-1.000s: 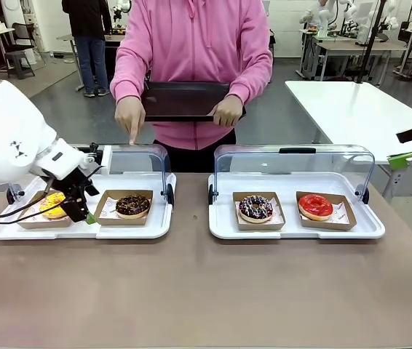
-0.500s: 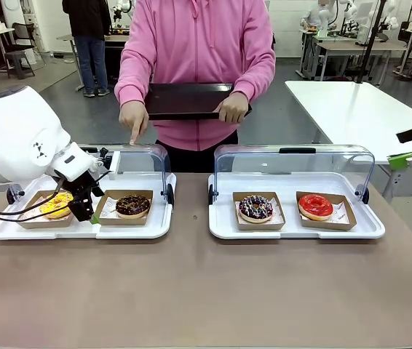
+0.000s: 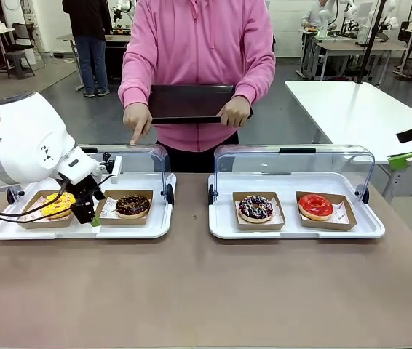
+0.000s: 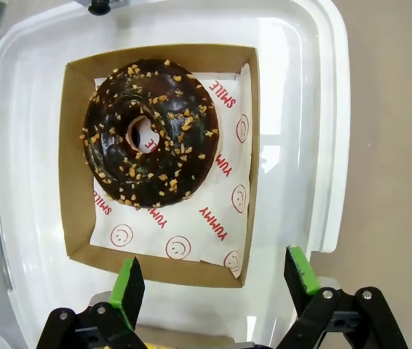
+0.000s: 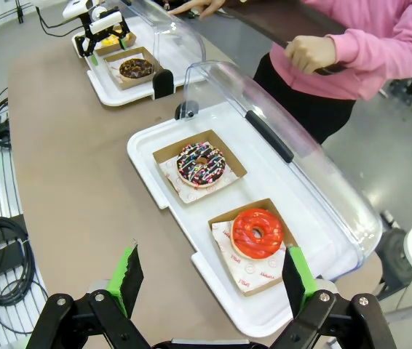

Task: Provide the desired donut to the person.
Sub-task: Pick up and lift the Paper togo box containing the Donut pointed at by the person.

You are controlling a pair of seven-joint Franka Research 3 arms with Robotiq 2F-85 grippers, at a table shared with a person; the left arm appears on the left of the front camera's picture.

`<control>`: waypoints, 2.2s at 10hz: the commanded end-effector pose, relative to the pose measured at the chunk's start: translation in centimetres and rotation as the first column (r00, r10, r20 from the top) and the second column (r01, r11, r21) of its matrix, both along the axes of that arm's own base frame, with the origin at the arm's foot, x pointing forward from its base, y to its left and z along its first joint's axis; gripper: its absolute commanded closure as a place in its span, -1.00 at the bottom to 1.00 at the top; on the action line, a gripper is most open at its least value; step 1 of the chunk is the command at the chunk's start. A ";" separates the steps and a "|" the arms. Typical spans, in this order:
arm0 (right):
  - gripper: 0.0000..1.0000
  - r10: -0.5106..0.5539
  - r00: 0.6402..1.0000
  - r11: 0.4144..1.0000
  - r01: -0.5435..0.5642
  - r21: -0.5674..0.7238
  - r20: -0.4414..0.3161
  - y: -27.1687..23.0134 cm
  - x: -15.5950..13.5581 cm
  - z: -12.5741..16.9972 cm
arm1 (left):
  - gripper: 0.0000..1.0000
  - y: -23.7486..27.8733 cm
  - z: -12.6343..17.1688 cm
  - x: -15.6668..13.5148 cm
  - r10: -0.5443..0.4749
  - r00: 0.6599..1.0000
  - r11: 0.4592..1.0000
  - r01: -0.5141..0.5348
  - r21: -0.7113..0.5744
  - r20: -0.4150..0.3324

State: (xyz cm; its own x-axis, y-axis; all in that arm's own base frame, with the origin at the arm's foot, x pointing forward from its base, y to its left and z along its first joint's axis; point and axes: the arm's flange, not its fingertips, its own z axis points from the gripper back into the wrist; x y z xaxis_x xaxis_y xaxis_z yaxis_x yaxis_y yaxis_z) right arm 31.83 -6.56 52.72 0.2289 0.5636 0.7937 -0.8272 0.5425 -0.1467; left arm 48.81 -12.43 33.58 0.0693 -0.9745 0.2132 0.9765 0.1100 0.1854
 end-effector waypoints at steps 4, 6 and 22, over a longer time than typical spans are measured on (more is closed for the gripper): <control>-1.00 0.007 1.000 1.000 -0.007 0.008 -0.004 0.0 0.1 -0.2 | 1.00 0.3 -0.6 0.9 -0.004 1.000 1.000 0.005 0.022 -0.010; -1.00 0.007 1.000 1.000 -0.007 0.008 -0.004 0.0 0.1 -0.2 | 0.70 0.2 -0.7 0.9 -0.003 1.000 1.000 0.003 0.023 -0.013; -1.00 0.007 1.000 1.000 -0.007 0.008 -0.004 0.0 0.1 -0.2 | 1.00 0.9 7.9 -12.5 0.044 0.999 0.999 -0.044 0.001 0.027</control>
